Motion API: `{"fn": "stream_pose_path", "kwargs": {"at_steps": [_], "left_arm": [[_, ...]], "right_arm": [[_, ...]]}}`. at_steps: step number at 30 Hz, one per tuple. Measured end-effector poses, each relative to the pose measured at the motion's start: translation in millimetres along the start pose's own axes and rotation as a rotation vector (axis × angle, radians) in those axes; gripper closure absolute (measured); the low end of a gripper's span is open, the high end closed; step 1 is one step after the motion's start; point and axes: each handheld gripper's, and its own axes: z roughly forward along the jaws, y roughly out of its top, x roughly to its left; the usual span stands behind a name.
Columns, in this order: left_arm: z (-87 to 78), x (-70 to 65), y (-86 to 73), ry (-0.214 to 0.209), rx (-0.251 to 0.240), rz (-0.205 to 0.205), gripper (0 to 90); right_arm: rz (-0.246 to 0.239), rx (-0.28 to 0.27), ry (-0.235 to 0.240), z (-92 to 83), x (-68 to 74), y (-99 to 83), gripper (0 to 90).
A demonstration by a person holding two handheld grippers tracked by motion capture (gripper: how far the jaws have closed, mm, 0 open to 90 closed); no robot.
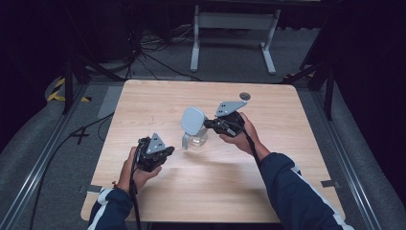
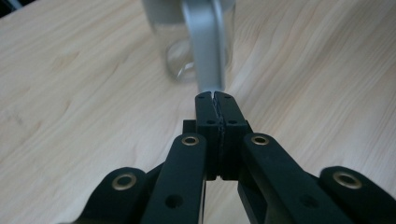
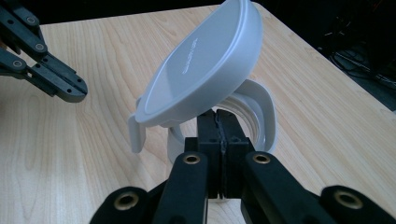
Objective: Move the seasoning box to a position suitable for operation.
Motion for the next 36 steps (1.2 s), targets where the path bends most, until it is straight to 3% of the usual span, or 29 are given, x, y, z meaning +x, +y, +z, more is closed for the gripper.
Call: {"fn": "stream_pose_path", "kwargs": {"at_steps": [2,3,7,11,16,20,21,22,26,30,32,36], "left_arm": [[-3.6,1.1,-11.9,0.006,0.018,-0.016,89.3],[-5.8,1.9,-23.7,0.014,0.05,-0.019,88.4],[-8.2,1.8,-40.5,0.015,0.093,-0.021,87.5],[-11.3,2.7,-55.4,-0.002,0.101,-0.038,84.8],[-16.4,3.9,-65.0,-0.018,0.085,-0.052,81.8],[-17.2,5.7,-71.5,-0.03,0.105,-0.056,79.8],[-17.2,5.1,-73.0,-0.037,0.101,-0.082,79.5],[-16.7,6.7,-74.3,-0.031,0.094,-0.062,78.8],[-17.9,7.3,-78.4,-0.051,0.079,-0.107,76.9],[-17.8,9.3,-80.2,-0.032,0.066,-0.088,72.9],[-15.9,7.0,-80.8,-0.018,0.049,-0.105,65.1],[-15.3,9.2,-80.6,0.005,0.06,-0.124,46.4]], "right_arm": [[-0.005,0.003,-0.002,0.5,1.6,0.8,89.8],[-0.01,0.001,-0.001,0.6,2.5,1.7,89.8],[-0.011,-0.003,-0.002,0.3,2.6,3.4,89.8],[-0.014,-0.002,0.0,0.2,3.4,5.5,89.8],[-0.026,-0.002,-0.001,0.4,5.7,8.7,89.8],[-0.036,-0.005,0.003,0.3,9.1,12.1,89.8],[-0.044,-0.007,0.004,0.4,10.5,13.3,89.8],[-0.048,-0.008,0.006,0.3,11.9,14.2,89.9],[-0.059,-0.007,0.012,1.0,16.7,16.7,89.9],[-0.078,-0.005,0.022,2.5,21.4,18.5,89.8],[-0.086,-0.003,0.026,3.0,24.0,19.3,89.8],[-0.086,-0.003,0.027,3.5,24.9,19.5,89.8]]}}
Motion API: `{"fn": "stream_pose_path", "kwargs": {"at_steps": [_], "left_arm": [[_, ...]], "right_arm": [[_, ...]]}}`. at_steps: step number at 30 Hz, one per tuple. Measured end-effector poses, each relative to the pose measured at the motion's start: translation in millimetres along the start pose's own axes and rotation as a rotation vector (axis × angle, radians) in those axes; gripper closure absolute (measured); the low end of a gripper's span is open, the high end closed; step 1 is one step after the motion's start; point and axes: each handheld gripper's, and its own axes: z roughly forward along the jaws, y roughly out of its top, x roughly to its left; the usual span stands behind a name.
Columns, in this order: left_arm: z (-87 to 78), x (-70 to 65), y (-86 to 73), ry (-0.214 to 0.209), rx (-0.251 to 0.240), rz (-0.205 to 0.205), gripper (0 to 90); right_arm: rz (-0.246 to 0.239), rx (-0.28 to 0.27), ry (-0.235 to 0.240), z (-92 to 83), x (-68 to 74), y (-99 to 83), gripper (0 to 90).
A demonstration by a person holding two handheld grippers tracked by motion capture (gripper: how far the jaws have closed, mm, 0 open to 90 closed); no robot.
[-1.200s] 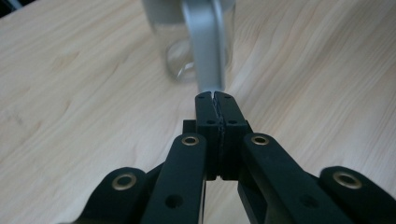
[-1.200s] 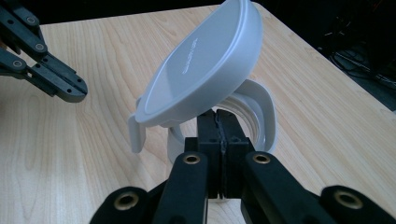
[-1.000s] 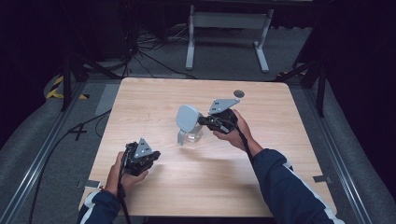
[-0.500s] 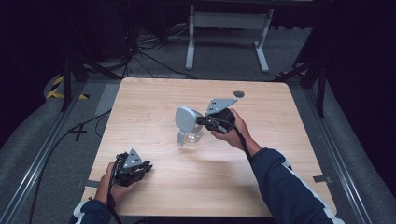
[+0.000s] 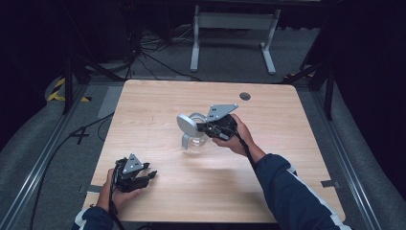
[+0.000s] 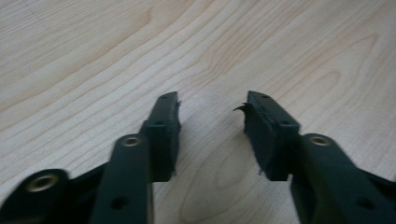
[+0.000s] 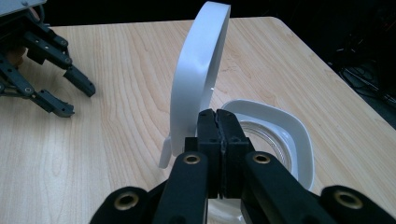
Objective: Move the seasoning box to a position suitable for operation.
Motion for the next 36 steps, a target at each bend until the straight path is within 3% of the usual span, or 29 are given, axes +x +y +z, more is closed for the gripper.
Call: {"fn": "stream_pose_path", "kwargs": {"at_steps": [1,3,5,10,12,23,36], "left_arm": [[1.2,0.0,-0.3,-0.004,-0.003,-0.028,46.4],[2.3,1.6,0.4,0.001,0.002,-0.017,35.9],[3.2,0.9,0.4,0.003,0.003,-0.041,30.5],[3.3,3.8,1.7,0.029,0.026,-0.031,22.5],[3.5,3.3,1.8,0.025,0.034,-0.052,20.6],[4.8,4.7,2.0,0.041,0.031,-0.05,16.9],[4.4,4.9,2.0,0.039,0.034,-0.048,16.9]], "right_arm": [[-0.001,0.001,0.0,0.1,0.2,-0.1,89.8],[-0.001,0.002,-0.003,0.0,0.5,-0.1,89.8],[-0.003,0.004,-0.005,-0.3,0.7,0.1,89.8],[-0.016,0.025,-0.014,-0.3,2.0,0.6,89.8],[-0.015,0.025,-0.01,-0.1,1.7,0.4,89.7],[-0.023,0.026,-0.005,-0.2,1.6,-1.0,89.7],[-0.056,0.025,-0.036,-9.1,2.6,4.4,89.6]]}}
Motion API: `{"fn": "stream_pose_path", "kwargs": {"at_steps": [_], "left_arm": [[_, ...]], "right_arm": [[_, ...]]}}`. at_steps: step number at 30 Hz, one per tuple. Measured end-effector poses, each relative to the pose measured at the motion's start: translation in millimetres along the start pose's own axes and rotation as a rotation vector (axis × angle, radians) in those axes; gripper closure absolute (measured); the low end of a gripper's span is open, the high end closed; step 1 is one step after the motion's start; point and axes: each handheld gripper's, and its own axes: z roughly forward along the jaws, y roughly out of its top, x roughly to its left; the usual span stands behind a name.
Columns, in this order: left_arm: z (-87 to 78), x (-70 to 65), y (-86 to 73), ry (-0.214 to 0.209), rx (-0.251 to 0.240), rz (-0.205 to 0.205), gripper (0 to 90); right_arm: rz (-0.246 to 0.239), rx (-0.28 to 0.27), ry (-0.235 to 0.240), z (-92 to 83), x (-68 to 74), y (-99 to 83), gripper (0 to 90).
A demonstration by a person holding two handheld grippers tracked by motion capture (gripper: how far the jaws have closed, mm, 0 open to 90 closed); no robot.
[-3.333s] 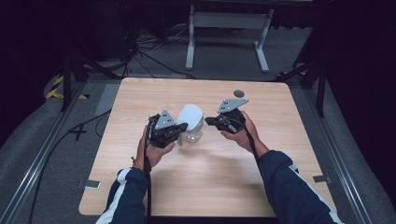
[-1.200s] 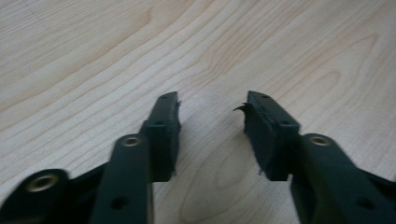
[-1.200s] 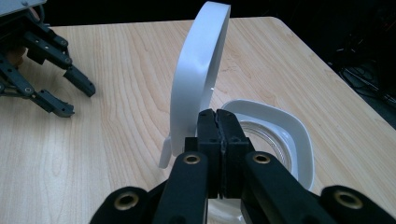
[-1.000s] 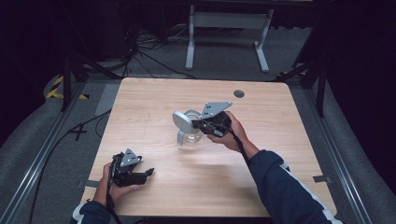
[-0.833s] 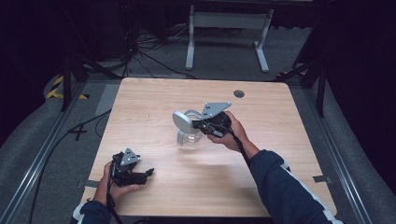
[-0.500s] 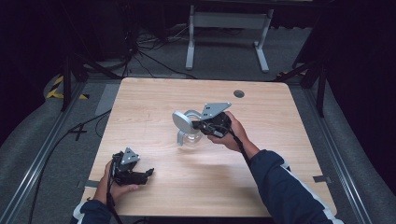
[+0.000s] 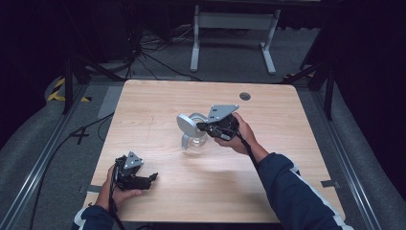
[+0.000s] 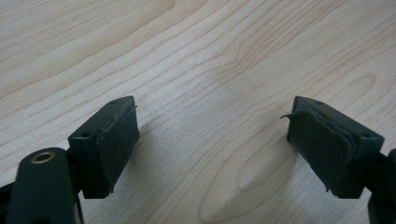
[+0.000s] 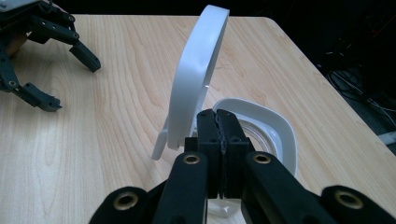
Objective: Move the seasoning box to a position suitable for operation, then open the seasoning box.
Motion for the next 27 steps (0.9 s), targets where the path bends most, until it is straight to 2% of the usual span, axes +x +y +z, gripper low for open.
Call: {"fn": "stream_pose_path", "kwargs": {"at_steps": [3,4,10,14,18,19,27], "left_arm": [[0.0,0.1,0.1,0.0,0.001,0.001,16.9],[0.6,-1.3,-0.2,-0.01,0.0,-0.024,16.7],[0.8,-1.0,0.1,-0.013,0.004,-0.024,16.2],[0.8,-0.9,0.1,-0.013,0.004,-0.023,16.2],[1.2,0.7,0.9,-0.012,0.001,0.0,15.9],[1.3,0.6,0.9,-0.012,0.0,-0.001,15.9],[1.3,0.5,0.8,-0.012,0.0,-0.002,15.9]], "right_arm": [[-0.007,0.004,-0.005,-7.6,0.0,-0.9,89.6],[-0.007,0.002,-0.009,-12.0,-0.3,-1.3,89.6],[-0.004,0.011,-0.036,-34.5,-3.6,-11.5,89.6],[0.003,0.022,-0.043,-43.2,-5.5,-18.3,89.6],[0.016,0.054,-0.065,-59.3,-8.7,-34.7,89.6],[0.024,0.066,-0.073,-66.4,-9.9,-43.0,89.5],[0.05,0.098,-0.1,-89.1,-13.1,-67.7,89.3]]}}
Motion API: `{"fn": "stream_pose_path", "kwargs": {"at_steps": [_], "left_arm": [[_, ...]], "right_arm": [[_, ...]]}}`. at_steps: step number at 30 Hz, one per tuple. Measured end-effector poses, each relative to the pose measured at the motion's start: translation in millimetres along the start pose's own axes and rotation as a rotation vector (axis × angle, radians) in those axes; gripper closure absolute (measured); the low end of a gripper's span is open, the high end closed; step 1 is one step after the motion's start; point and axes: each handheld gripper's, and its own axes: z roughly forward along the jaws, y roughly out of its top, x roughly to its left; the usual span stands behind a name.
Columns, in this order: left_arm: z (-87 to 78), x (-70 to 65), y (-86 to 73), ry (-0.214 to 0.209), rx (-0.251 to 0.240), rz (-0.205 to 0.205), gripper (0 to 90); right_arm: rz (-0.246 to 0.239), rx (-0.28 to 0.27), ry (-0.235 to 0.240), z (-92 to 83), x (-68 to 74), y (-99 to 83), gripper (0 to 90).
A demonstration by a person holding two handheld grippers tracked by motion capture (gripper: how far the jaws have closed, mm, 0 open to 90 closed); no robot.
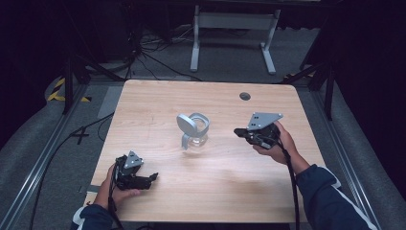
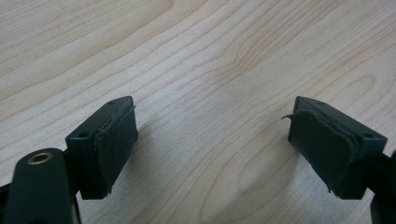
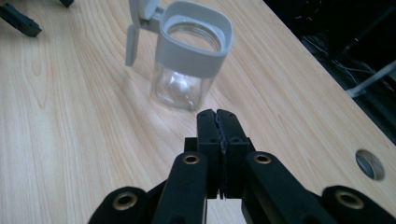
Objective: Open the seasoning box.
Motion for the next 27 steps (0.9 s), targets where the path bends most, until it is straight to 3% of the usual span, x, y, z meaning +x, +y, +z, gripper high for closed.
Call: {"fn": "stream_pose_path", "kwargs": {"at_steps": [7,15,21,27], "left_arm": [[0.0,0.1,0.0,0.0,0.001,0.001,15.9],[0.1,-0.2,0.0,0.001,0.0,-0.001,15.9],[0.1,-0.2,0.0,0.001,-0.001,-0.001,15.8],[0.2,-0.3,0.1,0.002,-0.001,-0.002,15.8]], "right_arm": [[0.022,0.016,-0.024,-19.9,-4.2,-25.6,89.0],[0.029,0.049,-0.029,-34.0,2.3,-56.3,87.6],[0.062,0.06,-0.032,-43.8,5.9,-80.5,86.2],[0.094,0.032,-0.021,-53.6,9.1,-108.3,76.0]]}}
